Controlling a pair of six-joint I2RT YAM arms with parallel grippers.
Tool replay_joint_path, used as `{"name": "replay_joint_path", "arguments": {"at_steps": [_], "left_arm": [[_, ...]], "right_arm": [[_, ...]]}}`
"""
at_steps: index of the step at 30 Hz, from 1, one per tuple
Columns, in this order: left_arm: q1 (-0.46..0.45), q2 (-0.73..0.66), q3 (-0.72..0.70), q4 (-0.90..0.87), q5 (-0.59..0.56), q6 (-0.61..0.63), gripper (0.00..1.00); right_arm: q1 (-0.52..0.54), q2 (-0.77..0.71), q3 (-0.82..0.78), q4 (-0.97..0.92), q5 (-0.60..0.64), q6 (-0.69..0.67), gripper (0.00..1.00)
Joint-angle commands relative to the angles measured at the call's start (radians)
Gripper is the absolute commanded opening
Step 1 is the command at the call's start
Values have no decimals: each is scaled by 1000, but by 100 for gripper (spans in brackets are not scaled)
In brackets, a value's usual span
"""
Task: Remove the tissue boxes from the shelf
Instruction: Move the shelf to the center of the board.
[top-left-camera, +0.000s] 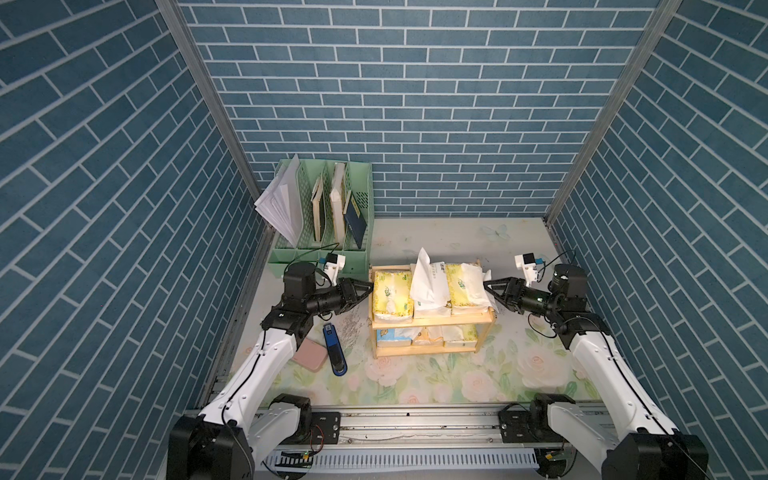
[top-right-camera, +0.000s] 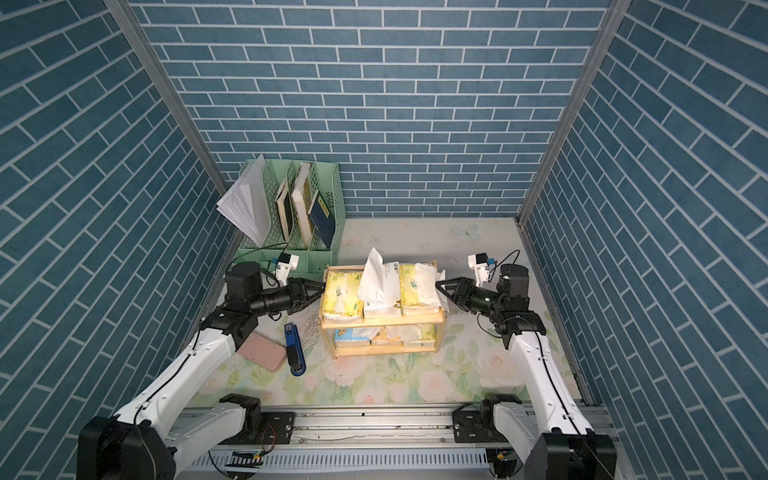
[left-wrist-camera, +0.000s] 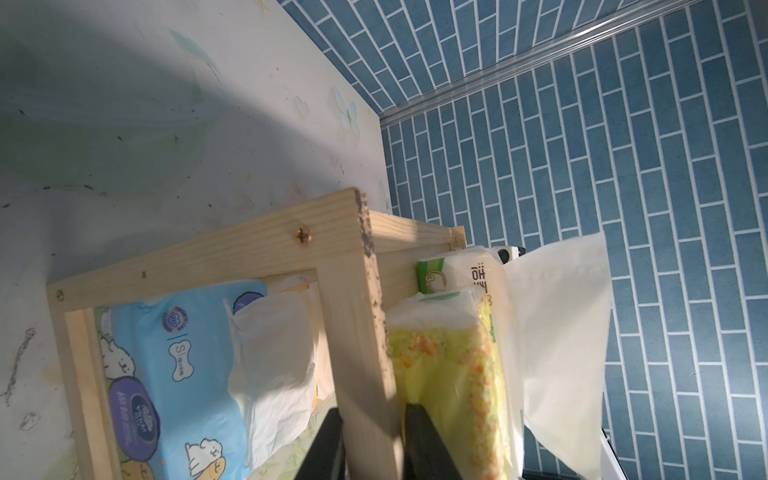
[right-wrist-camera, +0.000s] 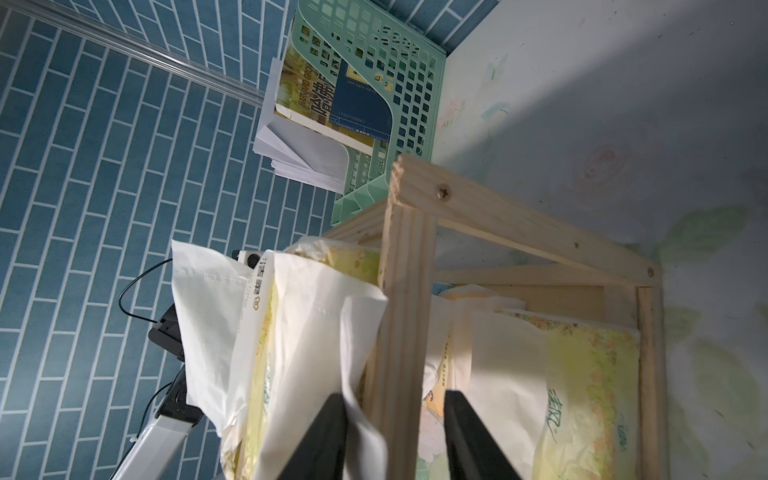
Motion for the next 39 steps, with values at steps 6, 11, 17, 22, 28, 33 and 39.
{"name": "replay_joint_path", "arguments": {"at_steps": [6,11,17,22,28,33,39], "left_arm": [[-45,84,74,59,-51,35,23],[-58,162,138,96,-79,39,20],[-73,291,243,122,-100,72,18],[-73,432,391,93,-104,116,16],[-72,599,590,39,-134,164,16],[-57,714,686,34,-167,169,16],[-21,777,740,27,-211,168,22]], "right_arm": [[28,55,54,76,-14,34,38],[28,113,99,115,-5,34,37],[28,230,174,180,-7,29,36],[29,372,304,192,-7,-13,36],[22,546,459,208,0,-32,37],[12,652,544,224,33,-36,40],[-19,706,557,272,50,-24,44]]}}
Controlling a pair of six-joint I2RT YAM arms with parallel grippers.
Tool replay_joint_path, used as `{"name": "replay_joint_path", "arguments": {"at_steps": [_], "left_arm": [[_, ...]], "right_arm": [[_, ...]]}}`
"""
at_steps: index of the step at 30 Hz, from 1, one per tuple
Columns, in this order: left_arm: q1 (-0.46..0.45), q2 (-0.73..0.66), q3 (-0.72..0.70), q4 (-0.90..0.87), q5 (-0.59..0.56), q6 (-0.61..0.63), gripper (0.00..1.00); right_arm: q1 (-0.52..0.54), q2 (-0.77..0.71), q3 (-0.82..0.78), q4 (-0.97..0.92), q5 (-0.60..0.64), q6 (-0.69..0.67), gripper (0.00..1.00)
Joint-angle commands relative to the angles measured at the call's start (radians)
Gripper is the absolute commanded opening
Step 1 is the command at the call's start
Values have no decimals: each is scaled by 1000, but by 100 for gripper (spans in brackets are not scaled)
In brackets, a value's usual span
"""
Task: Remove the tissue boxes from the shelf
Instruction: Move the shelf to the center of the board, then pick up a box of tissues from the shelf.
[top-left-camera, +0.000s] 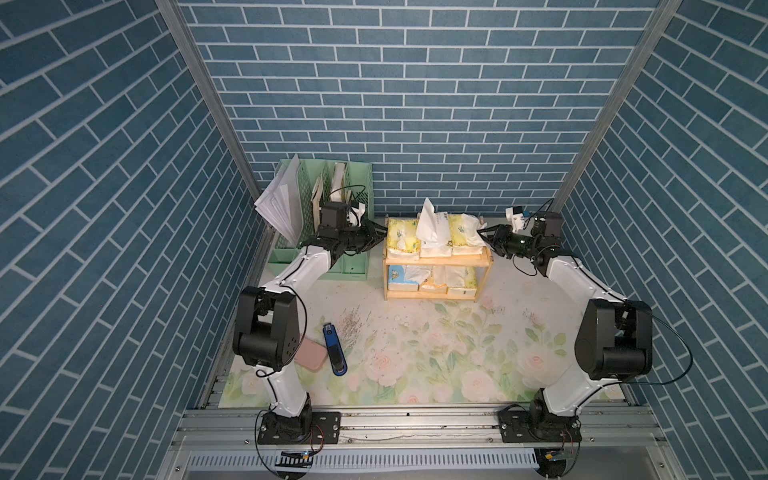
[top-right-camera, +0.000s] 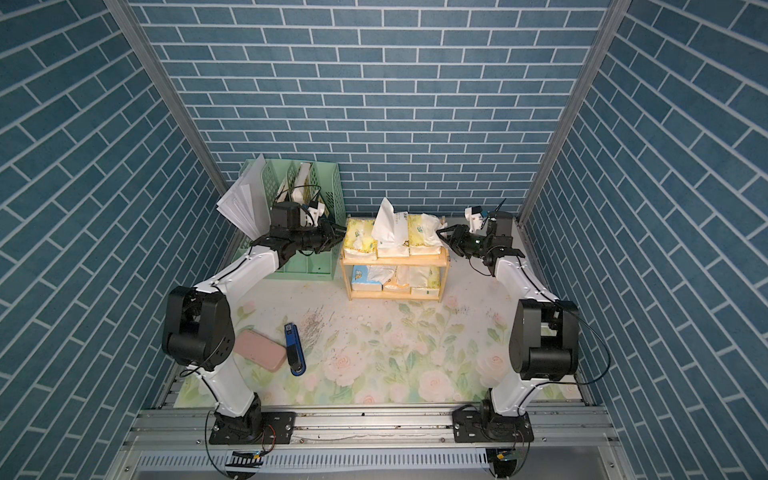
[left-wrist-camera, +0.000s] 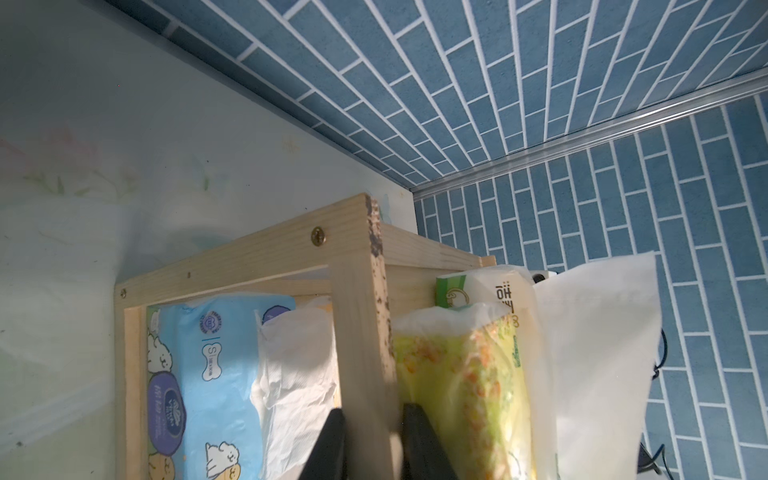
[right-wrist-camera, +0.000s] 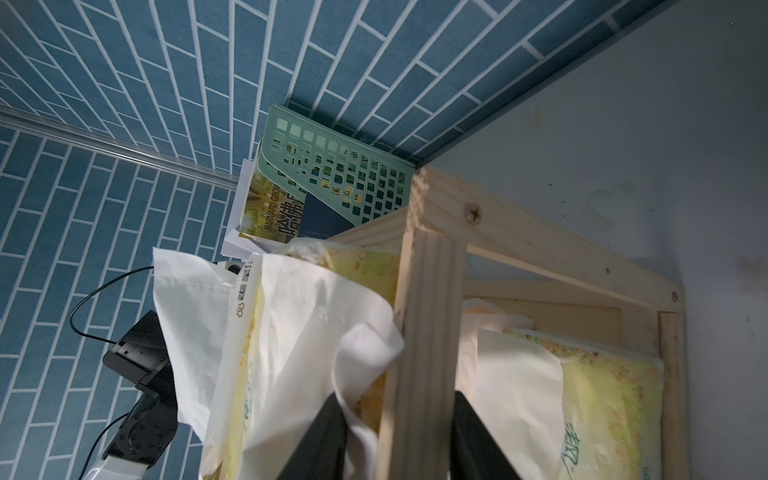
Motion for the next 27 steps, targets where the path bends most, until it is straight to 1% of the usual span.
{"name": "replay_joint_path", "arguments": {"at_steps": [1,2,6,7,8,10,13,16,18,21,24,27], "left_arm": [[17,20,18,31,-72,106,24],[22,14,21,18,-86,117,28],[48,-33,13,-46,-135,165,47],[57,-52,-2,-46,-138,168,52],[69,-75,-19,-48,-144,171,56],[90,-117,-45,-62,-155,180,63],[110,-185,-68,-106,-190,210,74],[116,-253,-73,-166,-225,250,76],[116,-299,-86,-183,-223,253,75],[101,-361,-99,-211,-226,256,75],[60,-402,-85,-259,-278,273,74],[11,-415,-77,-264,-319,270,73]], "right_arm": [[-18,5,18,69,-18,-30,45],[-31,-1,12,74,-12,-30,46],[-64,-31,-3,82,-22,-36,50],[-73,-40,-2,80,-31,-40,53],[-83,-48,-2,74,-39,-43,59],[-99,-66,-2,55,-45,-54,64],[-119,-103,-9,20,-43,-77,65],[-140,-154,-17,-24,-23,-107,66],[-152,-195,-14,-80,27,-153,65],[-156,-286,-27,-148,132,-226,65],[-155,-396,-88,-134,217,-264,64],[-155,-499,-158,-116,286,-289,64]]}}
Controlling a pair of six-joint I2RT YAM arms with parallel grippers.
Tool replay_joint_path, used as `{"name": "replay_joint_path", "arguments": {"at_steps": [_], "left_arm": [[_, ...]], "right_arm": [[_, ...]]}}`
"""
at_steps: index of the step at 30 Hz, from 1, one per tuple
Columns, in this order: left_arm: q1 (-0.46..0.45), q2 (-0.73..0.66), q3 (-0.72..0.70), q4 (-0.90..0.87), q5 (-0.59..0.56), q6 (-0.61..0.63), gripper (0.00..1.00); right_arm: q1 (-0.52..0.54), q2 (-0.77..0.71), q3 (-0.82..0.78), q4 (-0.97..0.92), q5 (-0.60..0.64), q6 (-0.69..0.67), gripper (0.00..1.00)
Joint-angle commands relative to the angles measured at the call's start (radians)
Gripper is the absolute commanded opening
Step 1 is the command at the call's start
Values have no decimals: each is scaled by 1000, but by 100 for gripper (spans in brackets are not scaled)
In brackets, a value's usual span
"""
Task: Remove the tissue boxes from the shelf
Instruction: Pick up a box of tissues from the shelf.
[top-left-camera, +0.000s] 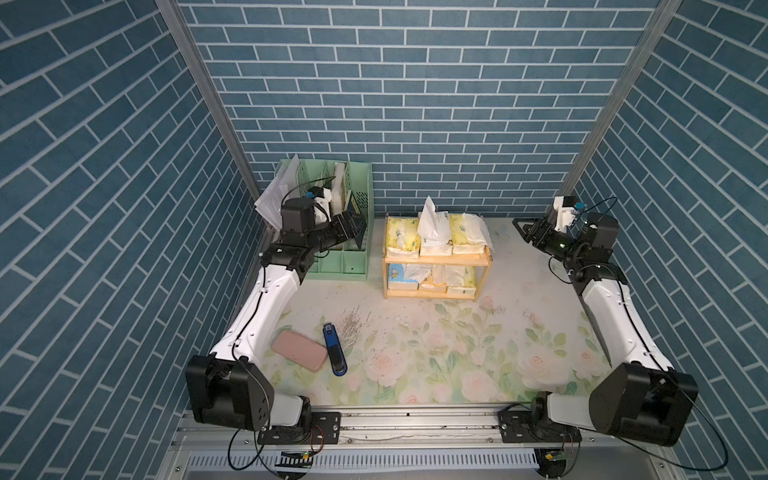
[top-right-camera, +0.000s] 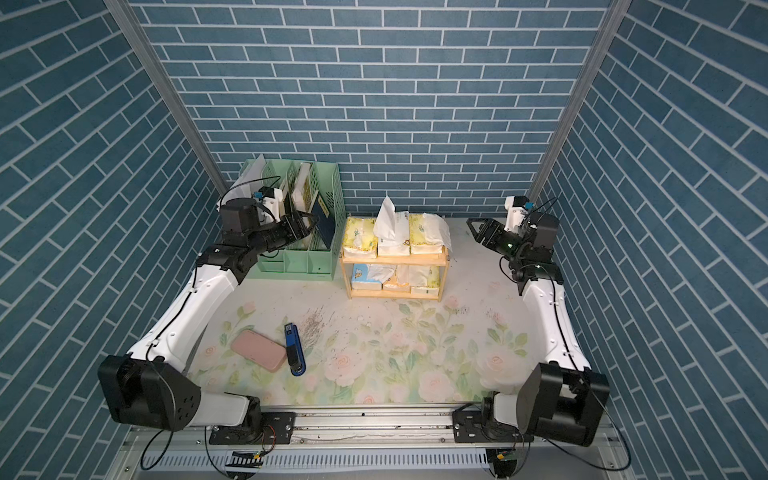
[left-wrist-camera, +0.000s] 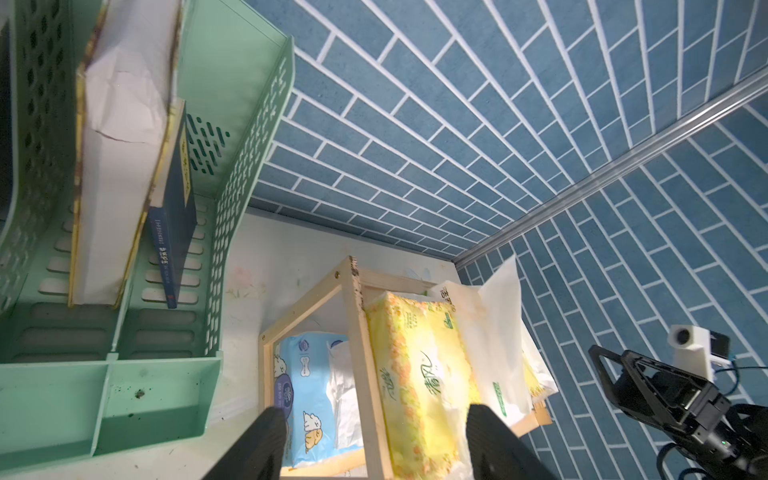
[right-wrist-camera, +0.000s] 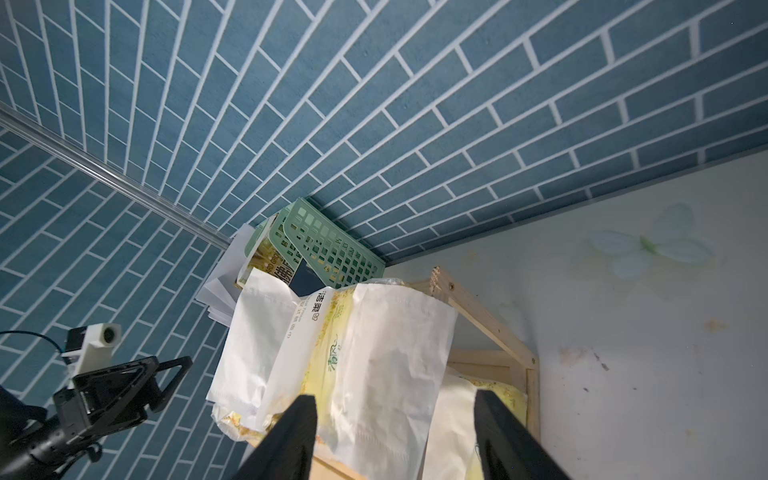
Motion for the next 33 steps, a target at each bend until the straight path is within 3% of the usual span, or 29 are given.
{"name": "replay_joint_path", "arguments": {"at_steps": [1,14,22,33], "left_arm": [[-49,3,12,-51,-64,25,72],[-157,195,127,-17,-96,17,57],[-168,232,131,2,-72,13,41],[-186,272,144,3,-69,12,28]], "right_arm": [[-1,-101,-71,-18,128,-90,64],[-1,-356,-266,6,311,-149,73],[-2,-359,-269,0,327,-156,73],[-1,-351,-275,0,336,-169,73]]}}
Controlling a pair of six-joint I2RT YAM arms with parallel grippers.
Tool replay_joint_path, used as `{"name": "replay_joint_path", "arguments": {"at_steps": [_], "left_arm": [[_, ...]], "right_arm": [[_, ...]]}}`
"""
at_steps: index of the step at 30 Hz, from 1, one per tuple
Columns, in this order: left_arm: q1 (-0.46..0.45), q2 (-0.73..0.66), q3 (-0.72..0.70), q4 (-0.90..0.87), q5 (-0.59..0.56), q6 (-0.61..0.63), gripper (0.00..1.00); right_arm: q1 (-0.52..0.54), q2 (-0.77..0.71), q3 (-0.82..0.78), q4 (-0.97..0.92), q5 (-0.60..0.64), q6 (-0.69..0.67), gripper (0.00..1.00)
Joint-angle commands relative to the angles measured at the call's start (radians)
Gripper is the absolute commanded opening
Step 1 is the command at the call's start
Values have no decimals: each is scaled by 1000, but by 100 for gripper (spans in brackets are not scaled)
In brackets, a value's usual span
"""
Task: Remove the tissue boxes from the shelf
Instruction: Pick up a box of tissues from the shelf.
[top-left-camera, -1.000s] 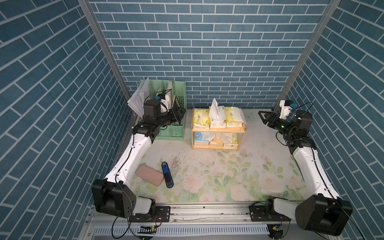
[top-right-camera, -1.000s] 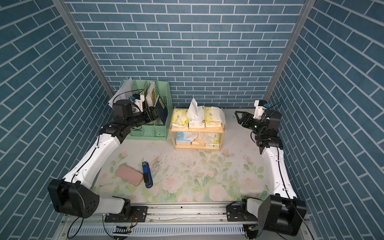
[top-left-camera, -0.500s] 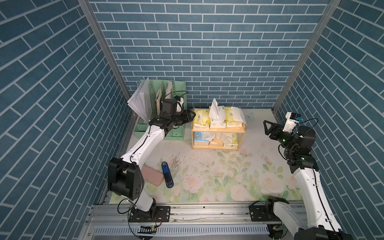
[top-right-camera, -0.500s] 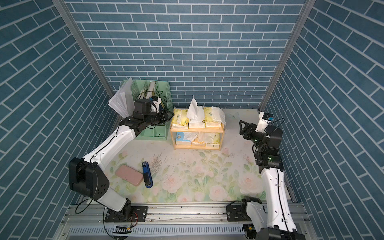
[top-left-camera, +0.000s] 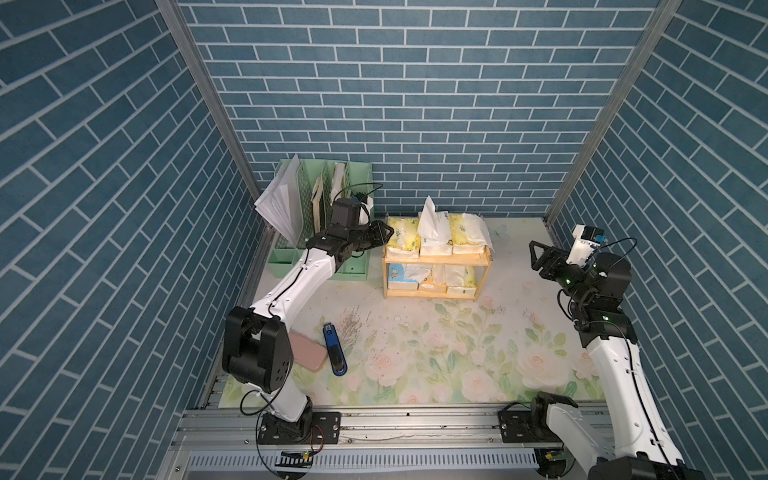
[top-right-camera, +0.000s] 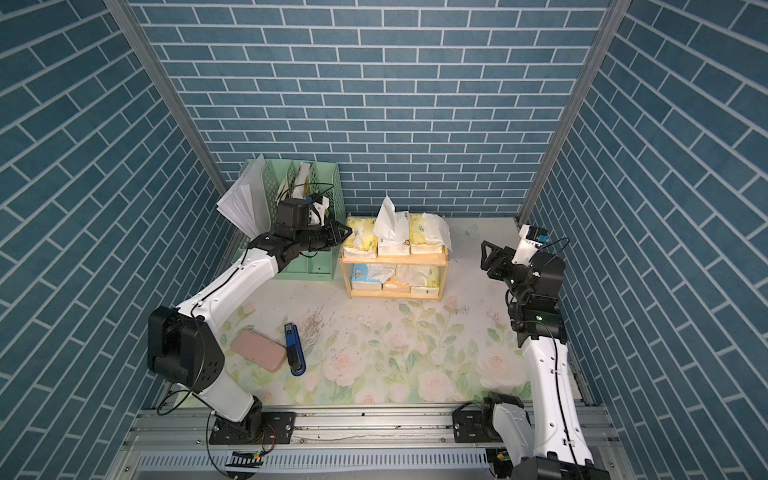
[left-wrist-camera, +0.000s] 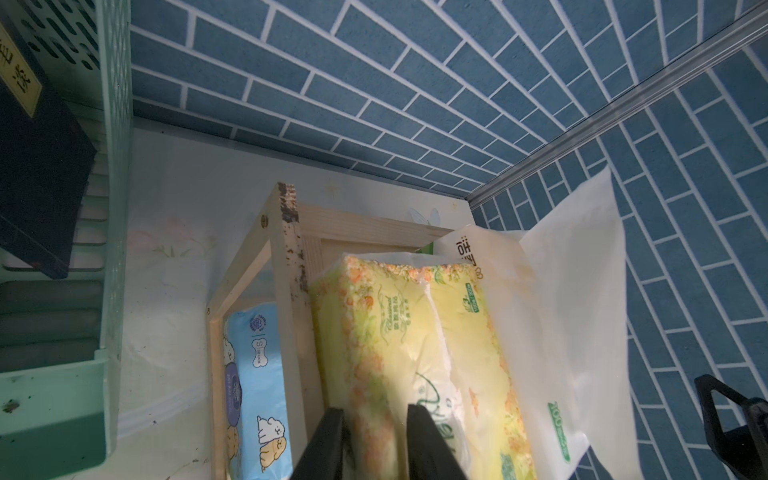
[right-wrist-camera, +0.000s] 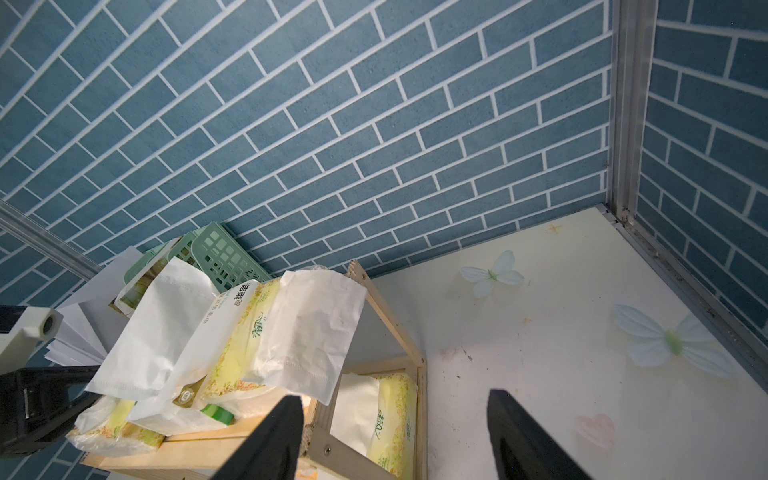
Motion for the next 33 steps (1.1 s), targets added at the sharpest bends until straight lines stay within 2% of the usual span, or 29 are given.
{"name": "replay_joint_path", "arguments": {"at_steps": [1,13,23,29,33], "left_arm": [[-7,9,29,6,0,13,27],[-8,-19,38,0,4,13,2],[-8,-99,45,-1,11,-3,0],[-8,-213,16,-19,9,3,0],[-8,-323,-65,-52,-10,9,0]], "right_arm": [[-1,0,-5,3,13,-35,73],[-2,13,-6,11,24,-39,73],[0,26,-9,12,23,-37,73],[-1,30,-14,16,27,-32,73],[-2,34,-19,25,17,-19,73]]}}
